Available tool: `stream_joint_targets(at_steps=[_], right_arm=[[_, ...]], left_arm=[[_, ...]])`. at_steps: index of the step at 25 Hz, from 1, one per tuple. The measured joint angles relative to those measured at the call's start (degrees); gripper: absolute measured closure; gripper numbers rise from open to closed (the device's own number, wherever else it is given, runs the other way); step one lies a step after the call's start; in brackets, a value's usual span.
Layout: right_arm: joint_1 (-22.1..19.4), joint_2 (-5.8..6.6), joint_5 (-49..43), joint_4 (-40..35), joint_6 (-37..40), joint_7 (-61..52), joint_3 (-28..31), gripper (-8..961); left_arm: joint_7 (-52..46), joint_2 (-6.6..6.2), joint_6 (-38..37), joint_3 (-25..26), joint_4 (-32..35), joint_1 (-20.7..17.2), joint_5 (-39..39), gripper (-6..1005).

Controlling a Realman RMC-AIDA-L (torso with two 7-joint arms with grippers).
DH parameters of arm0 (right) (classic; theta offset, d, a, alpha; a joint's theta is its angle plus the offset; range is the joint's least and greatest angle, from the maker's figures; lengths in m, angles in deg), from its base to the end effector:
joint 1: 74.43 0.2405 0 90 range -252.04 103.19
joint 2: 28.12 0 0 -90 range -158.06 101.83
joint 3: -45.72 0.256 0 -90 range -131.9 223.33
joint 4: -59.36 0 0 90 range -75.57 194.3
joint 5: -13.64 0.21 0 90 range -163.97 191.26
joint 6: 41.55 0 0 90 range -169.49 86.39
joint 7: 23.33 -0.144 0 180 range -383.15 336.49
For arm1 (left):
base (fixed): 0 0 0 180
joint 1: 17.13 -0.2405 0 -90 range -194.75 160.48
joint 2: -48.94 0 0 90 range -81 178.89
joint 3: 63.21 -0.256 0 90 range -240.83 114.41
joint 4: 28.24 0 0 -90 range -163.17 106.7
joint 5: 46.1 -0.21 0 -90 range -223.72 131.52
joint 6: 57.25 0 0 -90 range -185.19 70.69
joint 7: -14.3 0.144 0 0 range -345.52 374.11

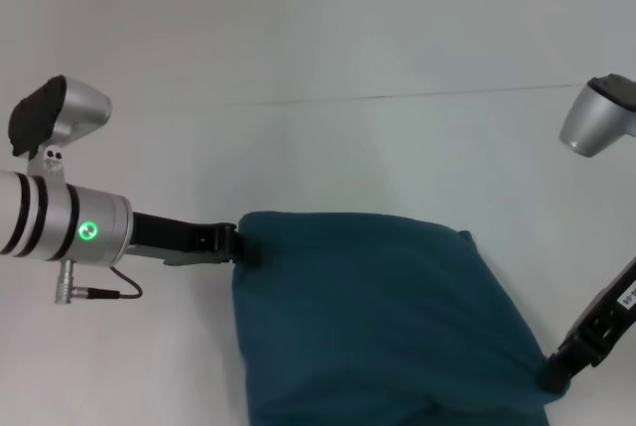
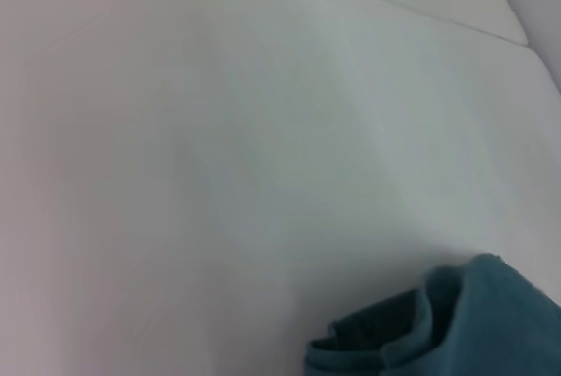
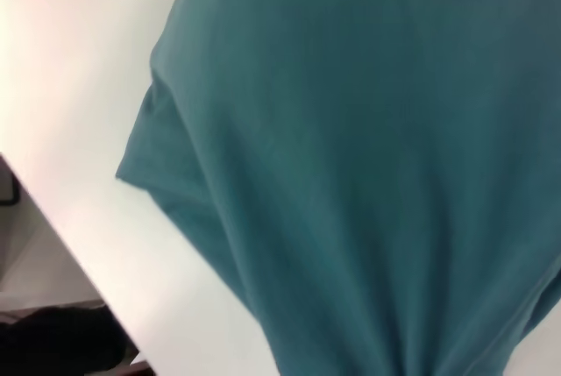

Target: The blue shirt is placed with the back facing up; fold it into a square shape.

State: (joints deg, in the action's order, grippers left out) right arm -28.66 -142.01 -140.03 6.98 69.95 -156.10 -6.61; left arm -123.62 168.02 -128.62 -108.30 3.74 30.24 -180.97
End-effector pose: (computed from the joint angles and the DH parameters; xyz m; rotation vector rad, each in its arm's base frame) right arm 0.2256 0.3420 0.0451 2.7095 -1.3609 0.6052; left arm -0.2219 0.3982 -0.0408 -2.3996 -1.6746 -0.2481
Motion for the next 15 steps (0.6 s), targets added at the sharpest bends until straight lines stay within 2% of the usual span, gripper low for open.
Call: stream_joint_targets(at_steps=[4, 15], right_arm=[[-0.06, -0.29, -0.36, 0.17, 1.54, 0.53, -1.0, 926], [-0.42, -0.01, -0.42, 0.24, 1.87, 0.59, -3.01, 917]], left_arm=[[-0.05, -0.09, 0.75, 0.0, 0.1, 0.01, -0.26, 938], [0.0, -0.25, 1.46, -0.44, 0.08, 0.09, -0.4, 939]])
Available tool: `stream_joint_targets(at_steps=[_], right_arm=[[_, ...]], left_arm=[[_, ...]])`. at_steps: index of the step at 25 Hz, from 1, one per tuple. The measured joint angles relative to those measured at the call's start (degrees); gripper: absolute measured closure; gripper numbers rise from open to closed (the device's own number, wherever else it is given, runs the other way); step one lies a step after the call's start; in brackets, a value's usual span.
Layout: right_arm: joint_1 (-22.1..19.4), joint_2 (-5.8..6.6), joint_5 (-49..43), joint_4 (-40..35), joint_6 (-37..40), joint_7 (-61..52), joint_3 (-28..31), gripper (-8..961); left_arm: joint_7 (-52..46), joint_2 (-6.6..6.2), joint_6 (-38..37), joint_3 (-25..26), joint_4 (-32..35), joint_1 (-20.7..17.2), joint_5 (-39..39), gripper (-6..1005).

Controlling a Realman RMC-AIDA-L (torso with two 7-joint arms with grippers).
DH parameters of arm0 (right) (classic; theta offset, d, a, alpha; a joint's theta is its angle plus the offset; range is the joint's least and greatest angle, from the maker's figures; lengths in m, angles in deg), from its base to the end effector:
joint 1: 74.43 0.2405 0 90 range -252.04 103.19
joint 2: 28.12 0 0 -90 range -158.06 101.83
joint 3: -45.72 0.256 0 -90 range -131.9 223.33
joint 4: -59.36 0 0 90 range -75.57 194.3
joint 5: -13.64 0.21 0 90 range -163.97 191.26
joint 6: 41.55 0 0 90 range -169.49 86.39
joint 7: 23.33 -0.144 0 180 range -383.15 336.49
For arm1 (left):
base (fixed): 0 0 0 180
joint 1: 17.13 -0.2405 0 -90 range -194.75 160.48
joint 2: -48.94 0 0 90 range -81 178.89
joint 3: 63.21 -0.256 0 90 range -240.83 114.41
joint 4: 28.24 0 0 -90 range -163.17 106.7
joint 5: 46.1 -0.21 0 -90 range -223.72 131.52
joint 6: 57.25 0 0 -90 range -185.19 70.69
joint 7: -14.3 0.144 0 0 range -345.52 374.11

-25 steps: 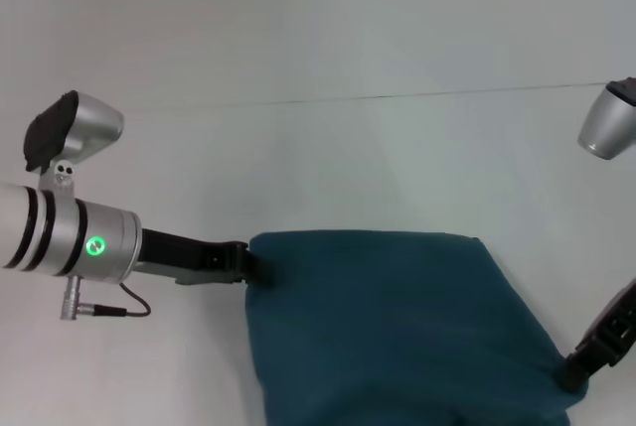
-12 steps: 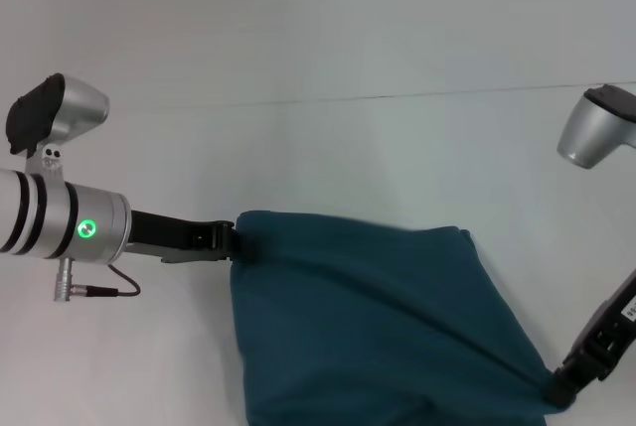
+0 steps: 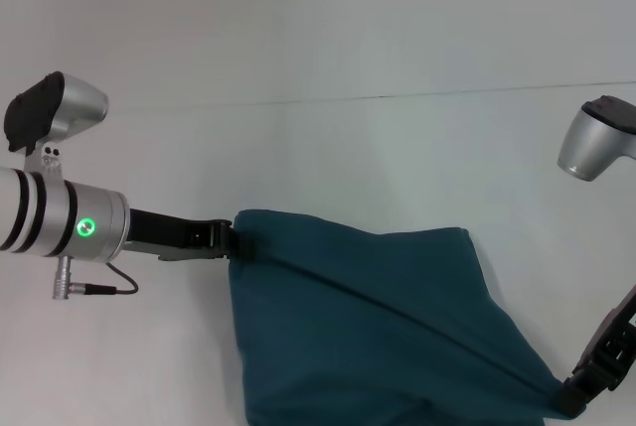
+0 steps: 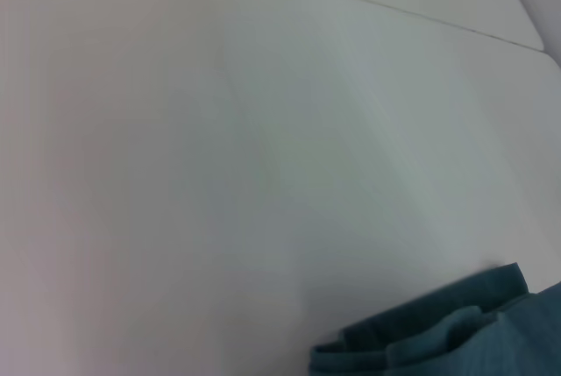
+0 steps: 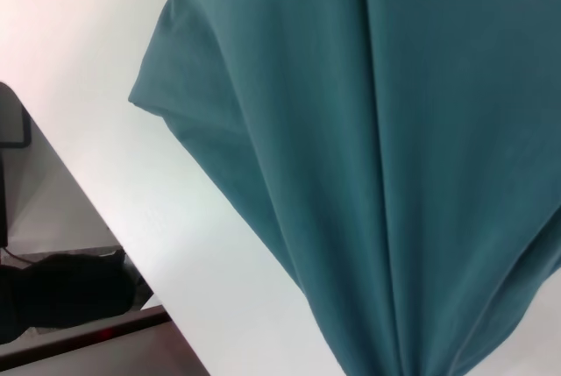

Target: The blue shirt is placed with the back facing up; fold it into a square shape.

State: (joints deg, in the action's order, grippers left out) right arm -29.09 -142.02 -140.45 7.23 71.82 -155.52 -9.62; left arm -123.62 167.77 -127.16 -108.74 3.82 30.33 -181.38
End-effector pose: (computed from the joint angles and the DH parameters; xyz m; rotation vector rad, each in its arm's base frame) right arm 0.2281 0.3333 0.0421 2.6610 -1.3129 0.6888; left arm -0.2241 0.4022 -0.0385 -2.3816 -1.6489 -0.2354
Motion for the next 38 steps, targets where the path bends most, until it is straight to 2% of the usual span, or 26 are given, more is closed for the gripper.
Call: stream_joint_targets(at_steps=[12, 17, 20, 25, 29, 33, 37, 38], right_arm=[[-0.08, -0.11, -0.09, -1.25, -1.6, -0.21, 1.91, 908], [-0.18, 0.29, -0.24, -1.32, -2.44, -0.8, 2.72, 741], [-0.17, 0.75, -0.28, -1.35, -3.07, -1.17, 3.57, 663], [-0.17, 1.1, -0.29, -2.31, -4.04, -1.5, 4.19, 549], [-0.09, 1.12, 0.0, -4.13, -4.15, -1.51, 6.34, 458], [0.48, 1.14, 0.16, -4.39, -4.41, -1.51, 8.94, 288], [0.77, 1.1, 0.2, -4.45, -7.05, -3.08, 10.23, 98], [0.79, 1.08, 0.21, -4.46, -8.13, -3.81, 10.44, 99]], left_arm=[[0.01, -0.01, -0.11, 0.27, 0.1, -0.16, -0.08, 934], [0.01, -0.19, -1.09, 0.08, 1.11, -0.45, -0.09, 932], [0.08, -0.16, -1.65, 0.05, 2.2, -0.93, -0.08, 838], [0.82, -0.79, -3.19, 0.23, 3.67, -1.33, -0.08, 666], [2.33, -1.6, -7.6, 0.37, 8.64, -2.99, 0.34, 508], [4.33, -1.72, -10.86, 0.43, 12.67, -4.3, 0.41, 316], [7.48, -1.7, -14.56, 0.51, 17.03, -6.2, 0.43, 261], [8.2, -1.63, -15.49, 0.55, 17.86, -6.6, 0.45, 248]])
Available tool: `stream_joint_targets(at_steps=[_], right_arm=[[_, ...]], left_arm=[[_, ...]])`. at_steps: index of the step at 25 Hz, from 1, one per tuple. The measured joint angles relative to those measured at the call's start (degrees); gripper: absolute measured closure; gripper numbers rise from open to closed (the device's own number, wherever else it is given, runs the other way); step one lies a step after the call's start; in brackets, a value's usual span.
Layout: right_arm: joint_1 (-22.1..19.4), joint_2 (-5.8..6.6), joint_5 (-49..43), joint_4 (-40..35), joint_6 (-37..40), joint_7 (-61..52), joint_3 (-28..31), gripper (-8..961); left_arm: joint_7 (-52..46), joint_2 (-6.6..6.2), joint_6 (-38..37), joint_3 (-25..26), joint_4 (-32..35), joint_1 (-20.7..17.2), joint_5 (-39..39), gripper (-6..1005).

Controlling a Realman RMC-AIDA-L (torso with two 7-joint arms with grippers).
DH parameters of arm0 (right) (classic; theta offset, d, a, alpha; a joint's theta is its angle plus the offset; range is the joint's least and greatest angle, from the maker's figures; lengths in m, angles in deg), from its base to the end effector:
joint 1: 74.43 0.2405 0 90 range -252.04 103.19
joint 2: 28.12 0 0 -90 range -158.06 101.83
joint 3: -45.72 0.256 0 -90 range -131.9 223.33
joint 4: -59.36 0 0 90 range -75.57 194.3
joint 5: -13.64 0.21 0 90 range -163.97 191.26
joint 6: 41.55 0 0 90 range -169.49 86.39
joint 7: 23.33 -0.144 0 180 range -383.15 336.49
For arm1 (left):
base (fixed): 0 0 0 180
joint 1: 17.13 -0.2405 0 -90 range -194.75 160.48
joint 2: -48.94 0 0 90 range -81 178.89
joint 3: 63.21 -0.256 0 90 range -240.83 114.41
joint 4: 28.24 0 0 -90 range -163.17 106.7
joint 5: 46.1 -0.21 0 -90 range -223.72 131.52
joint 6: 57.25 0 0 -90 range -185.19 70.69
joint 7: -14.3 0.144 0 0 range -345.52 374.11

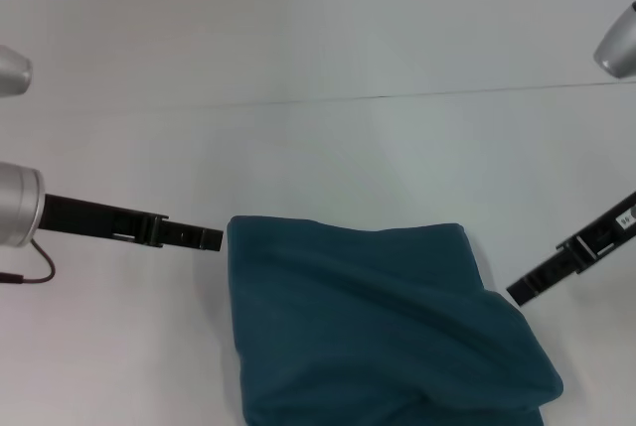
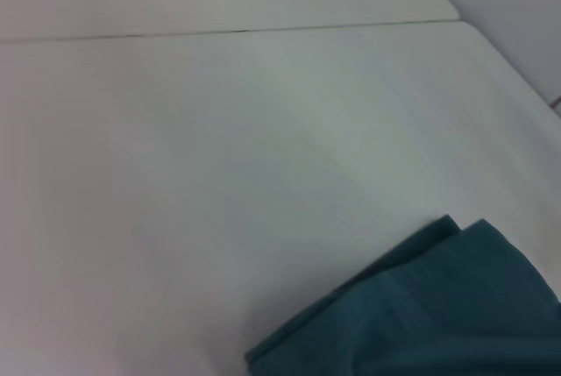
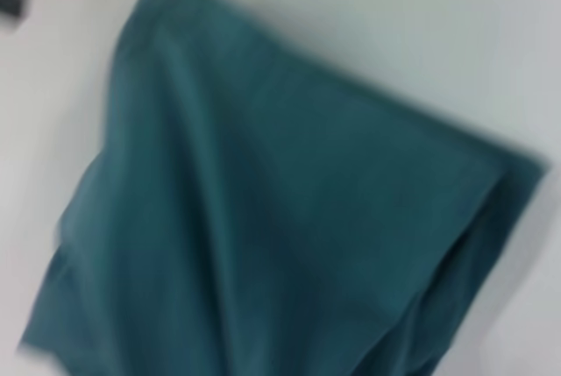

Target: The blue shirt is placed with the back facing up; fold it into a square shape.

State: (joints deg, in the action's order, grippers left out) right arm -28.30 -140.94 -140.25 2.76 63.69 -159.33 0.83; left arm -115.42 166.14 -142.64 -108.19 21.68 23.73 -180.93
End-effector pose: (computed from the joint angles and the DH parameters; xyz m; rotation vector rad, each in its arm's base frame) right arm 0.2239 0.3718 0.0733 -2.5996 1.3957 -0.3688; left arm -0.2255 0.3878 0.0246 -2.5623 -1.3384 -0.2150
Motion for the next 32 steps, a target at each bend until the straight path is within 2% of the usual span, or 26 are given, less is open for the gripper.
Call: stream_joint_targets(at_steps=[7, 11, 15, 21, 26, 28, 29, 32], right_arm=[[0.31, -0.99, 1.35, 0.7, -9.38, -3.98, 0.28, 136], [0.82, -2.34, 2.21, 1.64, -12.67, -4.08, -0.3, 170], [1.25, -3.02, 2.24, 3.16, -15.26, -4.35, -2.6, 193], [1.45, -3.37, 2.32, 0.78, -11.55, -5.12, -3.08, 229], [0.67, -3.43, 2.12, -4.0, -8.1, -6.89, -3.0, 312], [0.6, -3.29, 2.06, -4.46, -7.85, -7.29, -2.99, 471], [0.6, -3.2, 2.06, -4.49, -7.83, -7.38, -2.99, 550], [0.6, -2.95, 2.04, -4.5, -7.82, -7.48, -2.83, 578]], left_arm=[[5.02, 1.28, -4.09, 1.07, 4.63, -2.64, 0.33, 235], [7.25, 1.71, -5.31, 1.25, 4.84, -3.51, 0.38, 235], [9.8, 2.47, -7.91, 1.25, 6.96, -4.87, 0.84, 236], [14.43, 4.01, -13.46, 1.22, 13.01, -8.16, 3.76, 236], [19.07, 6.1, -15.96, 1.16, 15.59, -11.49, 6.92, 237], [21.38, 7.03, -15.72, 0.59, 16.3, -13.38, 9.5, 237], [23.41, 7.4, -14.87, -0.66, 16.32, -15.5, 13.06, 237], [25.4, 7.47, -13.55, -2.47, 15.72, -17.93, 17.23, 238]])
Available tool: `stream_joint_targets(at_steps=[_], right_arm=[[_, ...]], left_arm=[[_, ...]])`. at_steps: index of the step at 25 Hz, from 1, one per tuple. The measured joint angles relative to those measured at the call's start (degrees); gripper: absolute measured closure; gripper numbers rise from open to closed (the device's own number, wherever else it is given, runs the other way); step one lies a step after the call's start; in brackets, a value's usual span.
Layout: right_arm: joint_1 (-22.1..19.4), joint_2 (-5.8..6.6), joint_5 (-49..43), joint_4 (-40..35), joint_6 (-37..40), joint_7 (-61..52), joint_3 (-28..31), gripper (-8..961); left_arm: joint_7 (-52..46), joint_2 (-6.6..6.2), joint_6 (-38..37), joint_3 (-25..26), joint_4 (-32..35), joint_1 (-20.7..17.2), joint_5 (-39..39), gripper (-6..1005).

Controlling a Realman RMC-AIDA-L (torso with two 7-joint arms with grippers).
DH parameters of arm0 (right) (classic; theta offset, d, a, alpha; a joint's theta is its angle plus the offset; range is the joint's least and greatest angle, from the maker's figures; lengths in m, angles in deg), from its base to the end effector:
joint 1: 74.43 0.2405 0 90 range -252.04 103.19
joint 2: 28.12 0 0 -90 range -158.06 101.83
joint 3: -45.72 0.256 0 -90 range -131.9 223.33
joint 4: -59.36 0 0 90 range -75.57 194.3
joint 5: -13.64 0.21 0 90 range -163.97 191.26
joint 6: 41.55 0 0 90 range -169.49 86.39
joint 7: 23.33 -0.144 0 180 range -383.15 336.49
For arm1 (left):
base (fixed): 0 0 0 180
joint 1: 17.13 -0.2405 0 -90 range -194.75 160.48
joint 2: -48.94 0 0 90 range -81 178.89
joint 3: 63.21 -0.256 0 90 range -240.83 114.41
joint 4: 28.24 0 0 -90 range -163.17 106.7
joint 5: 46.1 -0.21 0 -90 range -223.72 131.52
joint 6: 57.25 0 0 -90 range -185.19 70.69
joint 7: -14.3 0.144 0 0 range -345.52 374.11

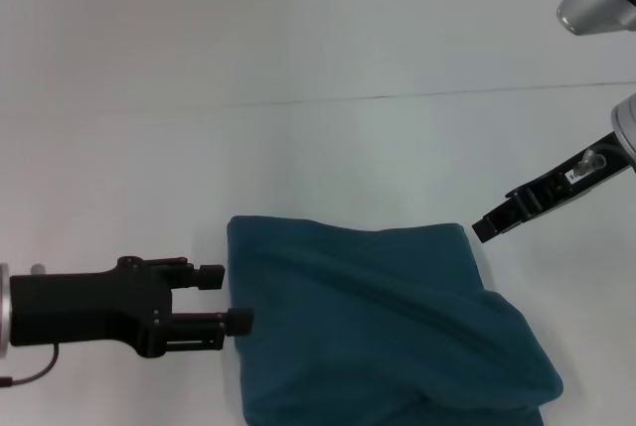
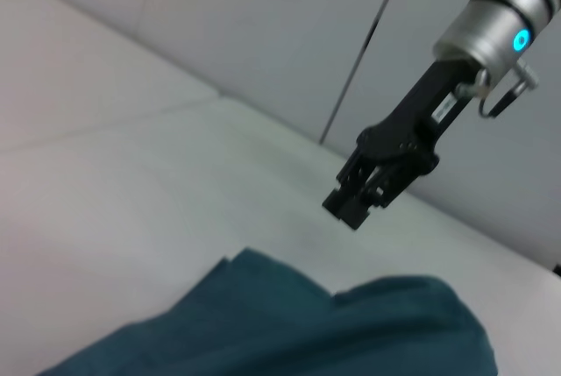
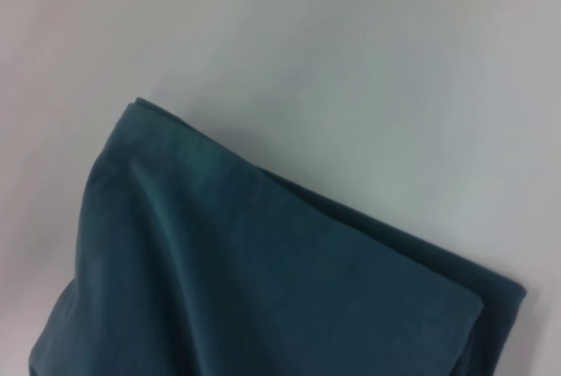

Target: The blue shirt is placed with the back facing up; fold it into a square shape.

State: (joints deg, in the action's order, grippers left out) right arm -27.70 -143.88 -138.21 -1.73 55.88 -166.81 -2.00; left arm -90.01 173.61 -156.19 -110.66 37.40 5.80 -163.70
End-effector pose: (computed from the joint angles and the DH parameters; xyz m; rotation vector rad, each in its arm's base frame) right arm 0.1993 0.3929 0.0609 -2.4837 1.3598 -0.2349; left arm -0.2258 0.3031 0.0203 -2.8244 -0.8120 -0.5796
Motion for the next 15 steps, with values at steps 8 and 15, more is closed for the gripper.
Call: stream_joint_targets(at_steps=[8, 15], right_arm=[[0.63, 0.23, 0.29, -1.16, 4.2, -0.35, 0.29, 616], [0.93, -2.27, 0.41, -10.25, 16.06, -2.14, -2.15, 640]], left_arm=[[11.35, 0.05, 0.7, -3.51, -5.32, -5.21, 7.35, 238], [19.92, 0.06, 1.75, -1.94, -12.9, -5.38, 6.45, 237]])
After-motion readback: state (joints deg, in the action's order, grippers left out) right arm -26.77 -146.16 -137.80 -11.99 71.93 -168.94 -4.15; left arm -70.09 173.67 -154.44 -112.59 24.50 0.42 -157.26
